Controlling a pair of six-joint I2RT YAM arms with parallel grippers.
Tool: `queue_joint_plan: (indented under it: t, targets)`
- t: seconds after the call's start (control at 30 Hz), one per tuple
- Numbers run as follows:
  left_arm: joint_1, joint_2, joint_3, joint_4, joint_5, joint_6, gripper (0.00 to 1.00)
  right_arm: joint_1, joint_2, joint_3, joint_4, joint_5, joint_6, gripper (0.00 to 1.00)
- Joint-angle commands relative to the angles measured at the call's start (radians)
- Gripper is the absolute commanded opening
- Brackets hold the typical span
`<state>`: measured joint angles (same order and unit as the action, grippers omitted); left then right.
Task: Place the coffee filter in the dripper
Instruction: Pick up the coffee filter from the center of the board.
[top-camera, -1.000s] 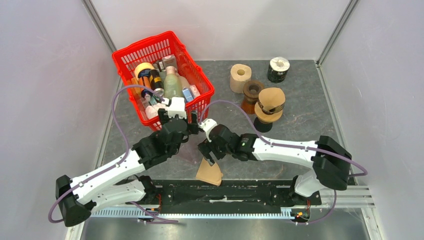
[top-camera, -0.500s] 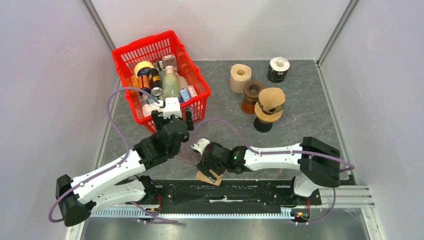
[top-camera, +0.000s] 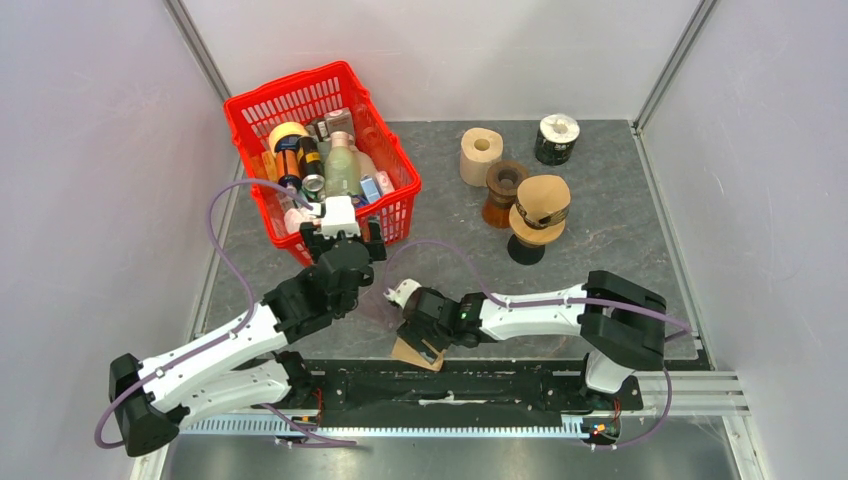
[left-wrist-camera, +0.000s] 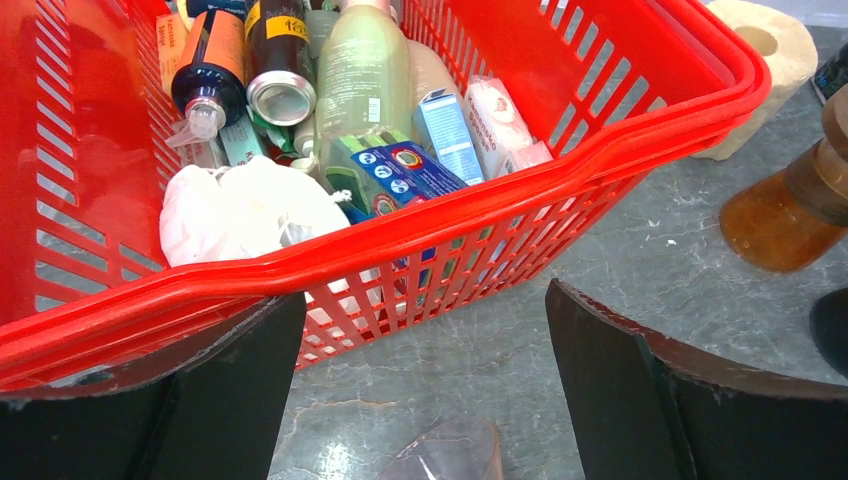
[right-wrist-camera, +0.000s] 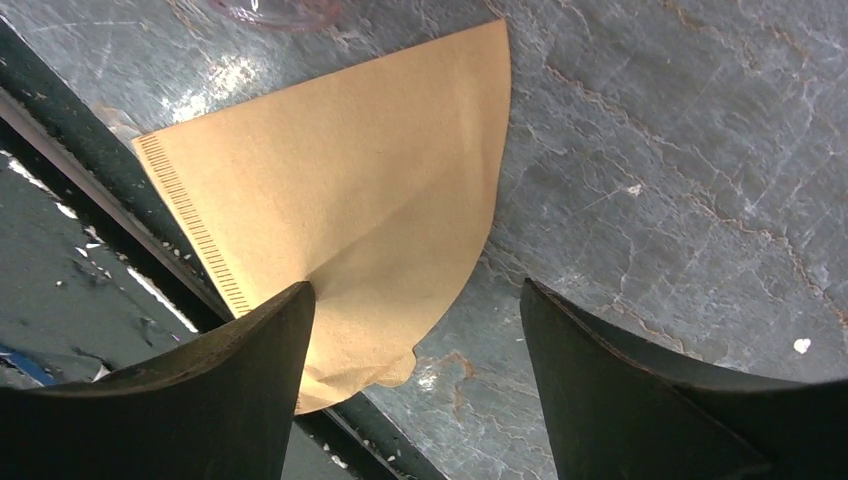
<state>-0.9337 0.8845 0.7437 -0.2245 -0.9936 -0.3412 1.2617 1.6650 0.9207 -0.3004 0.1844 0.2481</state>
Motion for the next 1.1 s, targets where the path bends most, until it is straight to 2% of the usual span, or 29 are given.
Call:
queue_joint_plan:
  t: [0.0, 0.33, 0.63, 0.7, 0.93, 1.07]
  targets:
    - [0.016, -0.036, 0.014, 0.154, -0.096, 0.049, 0.97, -0.002, 0.033, 0.007, -0.006, 0.053, 0.043, 0.81]
    - [0.016, -0.045, 0.010, 0.154, -0.091, 0.047, 0.97, -0.045, 0.069, -0.002, -0.026, 0.067, 0.119, 0.66]
    - [0.016, -0.037, 0.002, 0.178, -0.089, 0.064, 0.97, -0.091, 0.070, -0.008, -0.024, 0.069, 0.158, 0.48]
    - [0.016, -0.035, 0.002, 0.184, -0.087, 0.064, 0.97, -0.096, 0.066, -0.010, -0.024, 0.074, 0.162, 0.41]
    - [0.016, -0.032, -0.009, 0.220, -0.026, 0.088, 0.97, -0.100, -0.026, -0.011, -0.016, 0.105, 0.150, 0.24]
    - [0.016, -0.025, -0.010, 0.252, -0.002, 0.095, 0.97, -0.111, -0.117, -0.025, -0.005, 0.151, 0.163, 0.20]
